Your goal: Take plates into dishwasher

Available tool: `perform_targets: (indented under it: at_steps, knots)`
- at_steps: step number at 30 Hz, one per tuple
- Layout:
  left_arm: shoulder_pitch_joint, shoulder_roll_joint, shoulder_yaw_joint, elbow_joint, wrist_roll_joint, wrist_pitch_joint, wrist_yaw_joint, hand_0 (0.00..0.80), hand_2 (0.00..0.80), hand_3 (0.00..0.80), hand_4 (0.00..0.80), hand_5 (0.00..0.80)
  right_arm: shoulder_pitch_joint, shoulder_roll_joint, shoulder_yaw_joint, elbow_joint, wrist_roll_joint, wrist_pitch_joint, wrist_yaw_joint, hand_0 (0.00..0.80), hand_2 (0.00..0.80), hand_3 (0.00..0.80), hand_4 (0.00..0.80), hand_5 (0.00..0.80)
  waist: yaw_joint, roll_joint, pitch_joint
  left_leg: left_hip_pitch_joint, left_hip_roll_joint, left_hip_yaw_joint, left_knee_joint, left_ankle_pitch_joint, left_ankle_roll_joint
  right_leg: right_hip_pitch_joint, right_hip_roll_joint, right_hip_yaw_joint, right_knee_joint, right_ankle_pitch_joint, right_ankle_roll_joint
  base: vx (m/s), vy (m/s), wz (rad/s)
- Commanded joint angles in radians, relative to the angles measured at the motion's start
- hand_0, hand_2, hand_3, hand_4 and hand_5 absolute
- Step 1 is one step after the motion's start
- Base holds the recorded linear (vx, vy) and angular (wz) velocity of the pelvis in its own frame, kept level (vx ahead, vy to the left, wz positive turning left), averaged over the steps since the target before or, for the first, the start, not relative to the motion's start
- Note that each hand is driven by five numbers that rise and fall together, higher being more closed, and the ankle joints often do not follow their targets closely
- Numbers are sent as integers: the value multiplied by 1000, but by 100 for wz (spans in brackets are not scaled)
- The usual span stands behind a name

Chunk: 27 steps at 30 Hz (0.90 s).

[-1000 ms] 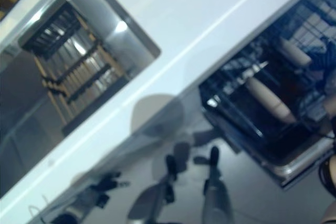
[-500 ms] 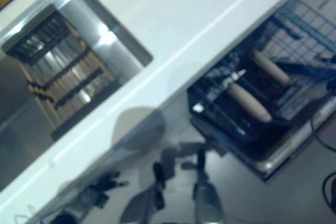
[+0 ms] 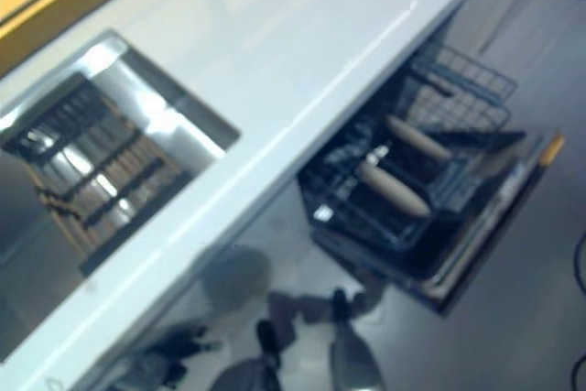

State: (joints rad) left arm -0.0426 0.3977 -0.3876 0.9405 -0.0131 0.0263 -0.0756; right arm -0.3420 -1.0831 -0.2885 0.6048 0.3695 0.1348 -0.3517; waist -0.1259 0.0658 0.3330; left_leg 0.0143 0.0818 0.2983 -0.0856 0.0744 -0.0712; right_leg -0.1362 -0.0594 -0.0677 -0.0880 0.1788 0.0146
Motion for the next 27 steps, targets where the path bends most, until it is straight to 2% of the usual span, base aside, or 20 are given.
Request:
perform_targets:
  at_steps: [1, 10, 18, 22, 27]
  knots:
    - [-79, 27, 3, 66, 1, -37, 22, 0, 0, 0, 0, 0, 0, 11, -19, 11, 133, -24, 6, 0, 0, 0, 0, 0, -15, 2, -49, -27, 22, -51, -2, -19, -14, 11, -66, -33, 142, -155, 79, -8, 45, -12]
    - [-117, -29, -53, 67, -49, -85, 22, 0, 0, 0, 0, 0, -30, 134, -4, 80, 373, -97, 127, 0, 0, 0, 0, 0, -30, 110, 2, -50, -1, -67, -1, -3, -23, -45, -97, -41, 200, -186, 59, -30, 47, -10]
    - [-118, -49, -73, 99, -63, -129, 10, 0, 0, 0, 0, 0, 3, 235, -5, 127, 525, -174, 197, 0, 0, 0, 0, 0, -41, 176, 32, -65, -20, -80, -2, 5, -30, -64, -113, -45, 222, -202, 48, -9, 4, -3]
    - [-119, -59, -80, 102, -63, -138, 8, 0, 0, 0, 0, 0, 12, 283, 8, 134, 569, -177, 253, 0, 0, 0, 0, 0, -43, 198, 41, -70, -25, -82, -2, 8, -31, -69, -117, -48, 227, -207, 44, -7, 1, 0]
    - [-119, -68, -80, 106, -48, -145, -5, 0, 0, 0, 0, 0, 15, 350, 35, 169, 591, -229, 381, 0, 0, 0, 0, 0, -38, 212, 42, -76, -29, -81, -2, 11, -31, -64, -116, -57, 214, -203, 44, -7, -16, 3]
